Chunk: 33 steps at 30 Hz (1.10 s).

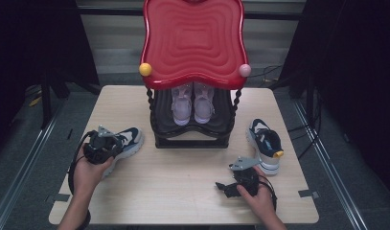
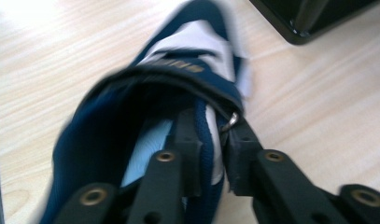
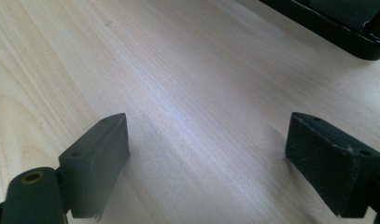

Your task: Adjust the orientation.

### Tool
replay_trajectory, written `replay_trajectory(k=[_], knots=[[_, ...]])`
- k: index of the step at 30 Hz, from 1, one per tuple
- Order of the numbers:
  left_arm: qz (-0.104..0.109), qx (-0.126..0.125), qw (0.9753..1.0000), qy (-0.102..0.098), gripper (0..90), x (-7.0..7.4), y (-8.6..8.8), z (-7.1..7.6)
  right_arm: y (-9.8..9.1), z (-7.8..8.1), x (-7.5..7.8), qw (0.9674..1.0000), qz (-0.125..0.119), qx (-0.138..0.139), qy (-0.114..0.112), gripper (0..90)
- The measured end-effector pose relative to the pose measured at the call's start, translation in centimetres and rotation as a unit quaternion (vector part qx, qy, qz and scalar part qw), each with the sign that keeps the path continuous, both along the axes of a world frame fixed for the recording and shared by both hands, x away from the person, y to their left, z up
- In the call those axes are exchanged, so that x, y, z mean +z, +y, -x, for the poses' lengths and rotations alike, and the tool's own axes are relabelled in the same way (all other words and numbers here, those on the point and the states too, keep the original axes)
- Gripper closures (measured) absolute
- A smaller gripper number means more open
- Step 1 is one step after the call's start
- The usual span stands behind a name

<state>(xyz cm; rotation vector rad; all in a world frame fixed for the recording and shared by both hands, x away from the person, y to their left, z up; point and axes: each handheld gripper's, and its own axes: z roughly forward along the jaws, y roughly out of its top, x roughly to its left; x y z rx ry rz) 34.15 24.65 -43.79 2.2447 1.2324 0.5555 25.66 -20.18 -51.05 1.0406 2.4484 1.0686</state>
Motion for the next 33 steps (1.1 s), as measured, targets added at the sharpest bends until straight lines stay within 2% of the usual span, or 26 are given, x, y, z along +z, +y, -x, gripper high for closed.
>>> replay_trajectory(k=[1, 6, 7, 10, 12, 15, 18, 20, 23, 25, 28, 31, 33], knots=[[0.019, 0.016, 0.9997, -0.002, 81.0, -0.1, -0.1, -0.2, 0.0, 0.0, 0.0, 1.0000, 0.000, 0.000, 0.001, 12.9], [0.021, 0.035, 0.9991, -0.009, 81.1, -0.2, -0.6, -0.7, 0.0, 0.0, 0.0, 1.0000, 0.000, 0.000, 0.001, 12.9], [0.020, 0.039, 0.9989, -0.018, 81.1, -0.1, -1.0, -0.8, 0.0, 0.0, 0.0, 1.0000, 0.000, 0.000, 0.000, 12.9], [0.027, 0.039, 0.9988, -0.013, 81.0, -0.2, -1.3, -1.0, 0.0, 0.0, 0.0, 1.0000, 0.000, 0.000, 0.001, 12.9], [0.016, 0.037, 0.9991, -0.010, 80.4, -0.3, -1.7, -1.2, 0.0, 0.0, 0.0, 1.0000, 0.000, 0.000, 0.000, 12.9], [0.019, 0.035, 0.9992, -0.006, 79.2, -0.3, -1.9, -1.3, 0.0, 0.0, 0.0, 1.0000, 0.000, 0.000, 0.000, 12.9], [0.024, 0.033, 0.9992, -0.003, 72.0, 0.0, -1.5, -1.2, 0.0, 0.0, 0.0, 1.0000, 0.000, 0.001, 0.000, 12.9], [0.024, 0.033, 0.9992, -0.001, 62.1, 0.3, -1.4, -1.2, 0.0, 0.0, 0.0, 1.0000, 0.000, 0.000, 0.000, 12.9], [0.013, 0.033, 0.9993, -0.006, 52.3, 0.8, -0.9, -0.9, 0.0, 0.0, 0.0, 1.0000, 0.000, 0.000, 0.000, 12.9], [0.020, 0.036, 0.9991, -0.010, 45.6, 1.1, -0.5, -0.7, 0.0, 0.0, 0.0, 1.0000, 0.000, 0.000, 0.000, 12.9], [0.014, 0.032, 0.9993, -0.012, 40.9, 1.1, -0.2, -0.3, 0.0, 0.0, 0.0, 1.0000, 0.000, 0.001, 0.000, 12.9], [0.001, 0.029, 0.9996, -0.003, 38.3, 0.9, 0.2, 0.1, 0.0, 0.0, 0.0, 1.0000, 0.000, 0.000, 0.000, 12.9], [0.003, 0.015, 0.9998, 0.016, 38.6, 0.8, 0.3, 0.4, 0.0, 0.0, 0.0, 1.0000, 0.000, 0.000, 0.000, 12.9]])
